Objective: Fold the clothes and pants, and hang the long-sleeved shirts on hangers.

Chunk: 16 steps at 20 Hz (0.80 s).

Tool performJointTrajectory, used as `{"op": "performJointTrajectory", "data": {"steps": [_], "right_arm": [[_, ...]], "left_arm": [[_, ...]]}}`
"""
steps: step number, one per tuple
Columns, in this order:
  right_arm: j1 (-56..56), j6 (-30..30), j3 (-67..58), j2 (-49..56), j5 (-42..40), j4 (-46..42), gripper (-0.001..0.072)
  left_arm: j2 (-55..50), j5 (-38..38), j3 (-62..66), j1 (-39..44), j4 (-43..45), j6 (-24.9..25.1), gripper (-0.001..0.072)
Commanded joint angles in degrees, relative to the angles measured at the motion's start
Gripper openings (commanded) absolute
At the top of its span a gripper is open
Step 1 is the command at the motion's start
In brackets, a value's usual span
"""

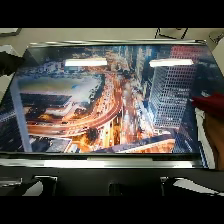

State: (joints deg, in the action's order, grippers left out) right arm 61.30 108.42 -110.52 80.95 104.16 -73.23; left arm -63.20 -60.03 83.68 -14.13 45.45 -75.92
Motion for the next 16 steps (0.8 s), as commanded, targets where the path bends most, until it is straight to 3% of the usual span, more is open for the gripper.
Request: {"op": "performJointTrajectory", "data": {"steps": [1, 5, 11, 12, 13, 14, 15, 16], "right_arm": [[0.35, -2.67, 8.57, -3.74, 1.75, -13.66, 0.0045], [0.48, -4.26, 25.0, -9.22, -4.57, -20.83, 0.0045], [5.05, -3.63, 40.22, -12.11, -10.95, -21.35, 0.0046], [5.03, -3.65, 40.44, -12.13, -11.82, -21.55, 0.0085], [5.03, -3.67, 40.41, -12.13, -12.72, -20.61, 0.0309], [5.03, -3.74, 40.41, -12.13, -12.87, -18.97, 0.0584], [5.03, -5.05, 40.39, -12.13, -13.73, -16.7, 0.0706], [4.92, -6.23, 39.78, -12.13, -13.57, -14.58, 0.071]], "left_arm": [[0.02, -0.02, -0.02, -0.07, 0.0, 0.13, 0.0028], [0.02, -0.02, -0.02, -0.07, -0.02, 0.11, 0.0028], [-0.02, 0.0, -0.02, -0.04, -0.02, 0.09, 0.0028], [-0.02, 0.0, -0.02, -0.07, -0.02, 0.07, 0.0028], [-0.02, 0.0, -0.02, -0.04, -0.02, -0.04, 0.0028], [-0.07, 0.04, -0.02, 0.09, -0.04, -0.13, 0.0028], [-0.07, 0.07, -0.02, 0.33, -0.02, -0.11, 0.0028], [-0.07, 0.11, 0.02, 0.57, -0.52, -0.11, 0.0028]]}}
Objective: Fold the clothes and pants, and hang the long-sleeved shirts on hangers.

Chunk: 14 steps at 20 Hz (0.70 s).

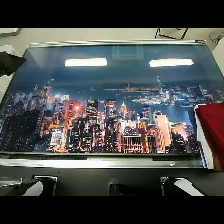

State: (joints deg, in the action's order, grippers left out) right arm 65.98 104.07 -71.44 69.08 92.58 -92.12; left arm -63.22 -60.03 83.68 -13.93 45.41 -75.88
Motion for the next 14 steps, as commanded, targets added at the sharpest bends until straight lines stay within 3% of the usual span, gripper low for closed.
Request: {"op": "performJointTrajectory", "data": {"steps": [1, 4, 6, 7, 9, 11, 12, 13, 14], "right_arm": [[0.24, -2.58, -1.22, -0.26, -2.16, 7.34, 0.071], [-0.35, -3.19, -13.94, -0.26, -14.03, 22.77, 0.0707], [-6.6, -7.17, -23.82, -0.26, -27.85, 28.98, 0.0698], [-12.02, -10.23, -27.32, -0.26, -32.41, 28.28, 0.0698], [-26.18, -13.18, -29.64, -0.24, -37.66, 24.26, 0.0698], [-40.7, -7.98, -29.55, 1.73, -32.48, 19.08, 0.0697], [-46.77, -2.91, -29.16, 3.8, -28.65, 17.27, 0.07], [-52.24, 0.39, -28.57, 6.75, -23.76, 16.9, 0.071], [-56.76, 0.96, -28.13, 10.16, -17.88, 17.33, 0.071]], "left_arm": [[0.04, 0.79, 0.04, 0.59, -2.51, -0.11, 0.0027], [-0.07, 8.76, 3.19, 3.17, -5.73, 3.21, 0.0026], [-1.22, 17.18, 6.6, 7.48, 4.81, 3.32, 0.0023], [-2.89, 18.99, 8.28, 10.32, 16.72, -1.49, 0.0023], [-7.54, 15.8, 9.42, 14.82, 39.34, -16.5, 0.0024], [-12.9, 5.05, 9.4, 16.81, 46.56, -23.34, 0.0067], [-15.3, -1.53, 9.31, 16.92, 45.83, -24.17, 0.0308], [-17.53, -8.94, 9.05, 16.98, 44.59, -25.46, 0.0685], [-19.58, -16.13, 7.93, 17.0, 43.17, -25.68, 0.0715]]}}
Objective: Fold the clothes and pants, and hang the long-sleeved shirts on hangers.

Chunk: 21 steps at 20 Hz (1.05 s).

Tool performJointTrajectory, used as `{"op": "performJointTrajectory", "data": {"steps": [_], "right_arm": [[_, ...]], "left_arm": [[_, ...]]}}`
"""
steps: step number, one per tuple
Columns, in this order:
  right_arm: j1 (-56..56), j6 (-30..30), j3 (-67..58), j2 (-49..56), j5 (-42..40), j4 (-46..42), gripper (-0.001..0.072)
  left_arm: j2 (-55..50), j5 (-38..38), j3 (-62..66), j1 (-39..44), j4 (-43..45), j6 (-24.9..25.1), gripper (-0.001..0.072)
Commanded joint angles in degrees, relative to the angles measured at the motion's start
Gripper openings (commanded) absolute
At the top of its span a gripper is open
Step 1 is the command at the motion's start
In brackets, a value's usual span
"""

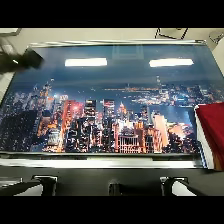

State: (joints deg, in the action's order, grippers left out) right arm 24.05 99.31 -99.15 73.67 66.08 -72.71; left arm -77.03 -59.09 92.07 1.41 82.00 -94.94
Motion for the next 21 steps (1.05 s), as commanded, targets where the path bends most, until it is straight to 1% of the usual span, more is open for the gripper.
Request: {"op": "performJointTrajectory", "data": {"steps": [1, 2, 3, 5, 7, 10, 21], "right_arm": [[-18.38, 5.7, -0.39, 8.94, 13.55, -1.9, 0.0709], [-21.73, 5.64, -0.39, 12.07, 17.73, -1.92, 0.0709], [-24.22, 5.49, -0.39, 14.29, 19.8, -2.71, 0.0708], [-28.41, 5.4, -0.39, 16.79, 20.81, -7.34, 0.0707], [-30.75, 4.44, -0.39, 17.29, 20.9, -10.84, 0.0707], [-31.08, 4.46, -0.42, 17.27, 20.59, -9.22, 0.0702], [-31.08, 4.46, -0.42, 17.27, 20.59, -9.22, 0.0701]], "left_arm": [[-6.54, -20.98, -3.17, 1.66, 5.84, -6.12, 0.0715], [-5.77, -20.98, -6.69, 1.66, 5.4, -5.64, 0.0715], [-4.2, -19.47, -10.71, 1.79, 5.4, -5.86, 0.0715], [-2.14, -17.2, -16.02, 1.88, 5.46, -5.6, 0.0715], [-2.54, -17.84, -16.76, 1.84, 5.62, -5.57, 0.0715], [-2.73, -17.79, -16.76, 1.88, 5.62, -5.62, 0.0715], [-2.73, -17.81, -16.76, 1.88, 5.62, -5.62, 0.0715]]}}
